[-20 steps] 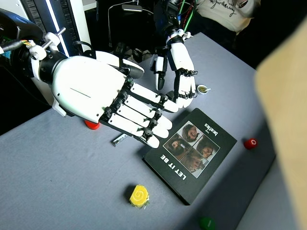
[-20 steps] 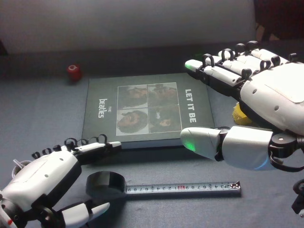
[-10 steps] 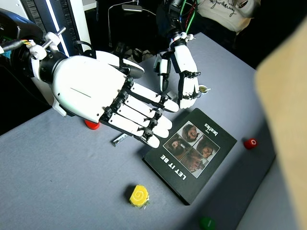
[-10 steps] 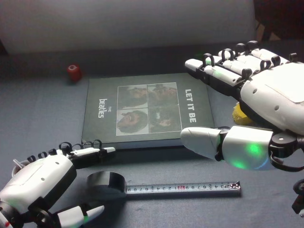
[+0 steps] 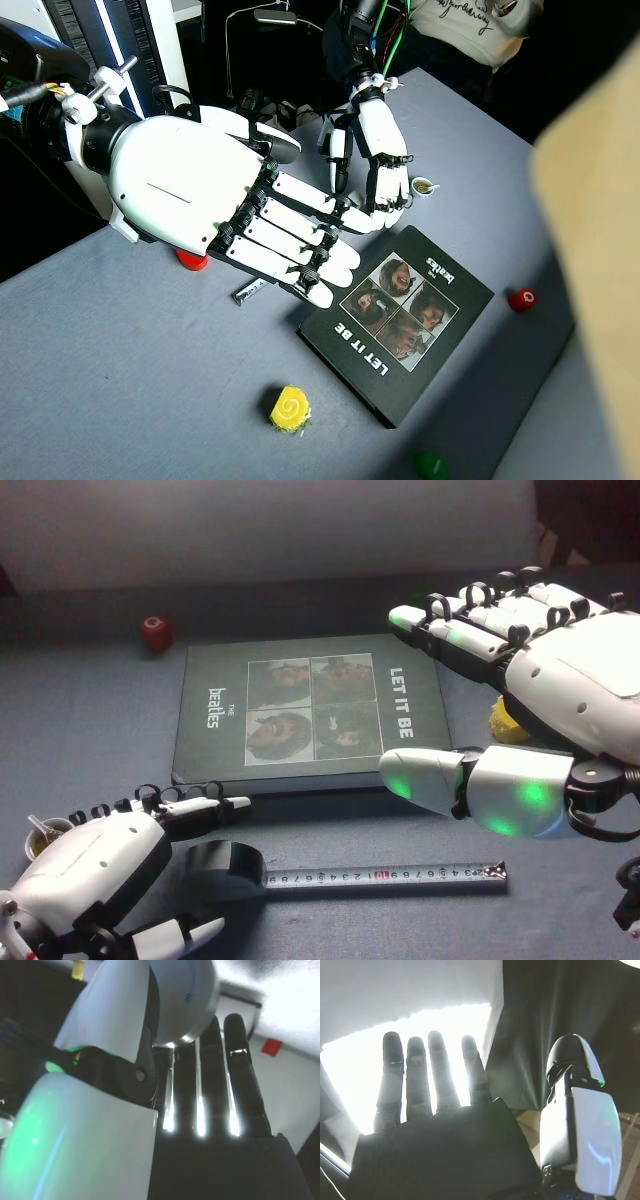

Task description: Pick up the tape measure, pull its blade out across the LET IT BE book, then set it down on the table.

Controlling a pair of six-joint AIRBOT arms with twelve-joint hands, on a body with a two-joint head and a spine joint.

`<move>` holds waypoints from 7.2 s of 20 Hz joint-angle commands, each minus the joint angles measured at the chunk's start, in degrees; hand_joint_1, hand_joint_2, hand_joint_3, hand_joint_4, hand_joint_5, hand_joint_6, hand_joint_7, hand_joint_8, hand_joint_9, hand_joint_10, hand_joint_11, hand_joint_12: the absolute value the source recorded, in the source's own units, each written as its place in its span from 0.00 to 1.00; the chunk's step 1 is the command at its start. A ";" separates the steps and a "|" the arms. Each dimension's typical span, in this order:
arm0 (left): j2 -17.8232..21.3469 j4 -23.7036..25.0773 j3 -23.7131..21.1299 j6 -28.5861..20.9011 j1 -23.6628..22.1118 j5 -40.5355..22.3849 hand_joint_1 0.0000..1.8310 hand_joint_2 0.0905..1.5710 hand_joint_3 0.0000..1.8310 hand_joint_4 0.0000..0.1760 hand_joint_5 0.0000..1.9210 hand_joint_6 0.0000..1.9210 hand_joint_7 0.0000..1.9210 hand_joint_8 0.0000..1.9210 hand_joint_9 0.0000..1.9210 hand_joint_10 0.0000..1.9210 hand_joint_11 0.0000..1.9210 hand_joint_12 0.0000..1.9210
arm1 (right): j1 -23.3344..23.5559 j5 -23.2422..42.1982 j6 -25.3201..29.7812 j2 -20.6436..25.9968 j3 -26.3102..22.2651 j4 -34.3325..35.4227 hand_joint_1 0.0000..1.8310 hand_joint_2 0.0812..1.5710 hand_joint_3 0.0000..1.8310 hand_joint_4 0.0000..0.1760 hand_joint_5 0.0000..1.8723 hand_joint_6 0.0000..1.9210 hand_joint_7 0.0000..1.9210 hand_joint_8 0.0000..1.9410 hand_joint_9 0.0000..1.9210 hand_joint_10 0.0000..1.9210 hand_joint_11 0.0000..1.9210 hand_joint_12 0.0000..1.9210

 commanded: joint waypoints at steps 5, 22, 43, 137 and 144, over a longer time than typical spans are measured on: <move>-0.94 2.00 0.95 1.97 -0.47 -5.10 0.70 0.65 0.00 0.00 0.26 0.00 0.28 0.00 0.25 0.00 0.14 0.28 | 0.68 4.54 0.66 0.04 -0.09 -3.74 0.00 0.67 0.00 0.64 0.03 0.00 0.06 0.00 0.03 0.00 0.00 0.30; -2.05 1.71 2.62 4.12 -2.29 -3.88 0.75 0.68 0.00 0.00 0.53 0.39 0.55 0.47 0.45 0.67 0.39 0.60 | -0.01 4.74 0.89 -0.10 -0.10 -5.62 0.00 0.67 0.00 0.63 0.04 0.00 0.07 0.00 0.05 0.00 0.00 0.32; 9.24 -2.15 8.22 -1.18 -23.28 14.12 0.76 0.67 0.00 0.00 0.56 0.34 0.56 0.45 0.47 0.65 0.40 0.57 | 7.32 1.64 -20.76 -10.81 8.39 7.80 0.39 0.64 0.00 0.19 0.09 0.01 0.08 0.00 0.05 0.00 0.00 0.30; 10.61 -7.48 13.42 -1.93 -30.71 18.18 0.76 0.66 0.00 0.00 0.56 0.34 0.58 0.42 0.48 0.64 0.42 0.60 | 14.95 -3.19 -20.71 -24.07 30.75 19.30 0.65 0.72 0.00 0.01 0.44 0.62 0.51 0.53 0.52 0.31 0.38 0.67; 10.63 -7.47 13.49 -1.73 -30.65 17.98 0.76 0.66 0.00 0.00 0.56 0.34 0.58 0.42 0.47 0.64 0.41 0.59 | 14.56 -3.10 -20.40 -20.39 27.83 19.10 0.65 0.73 0.00 0.02 0.44 0.63 0.51 0.53 0.51 0.31 0.38 0.67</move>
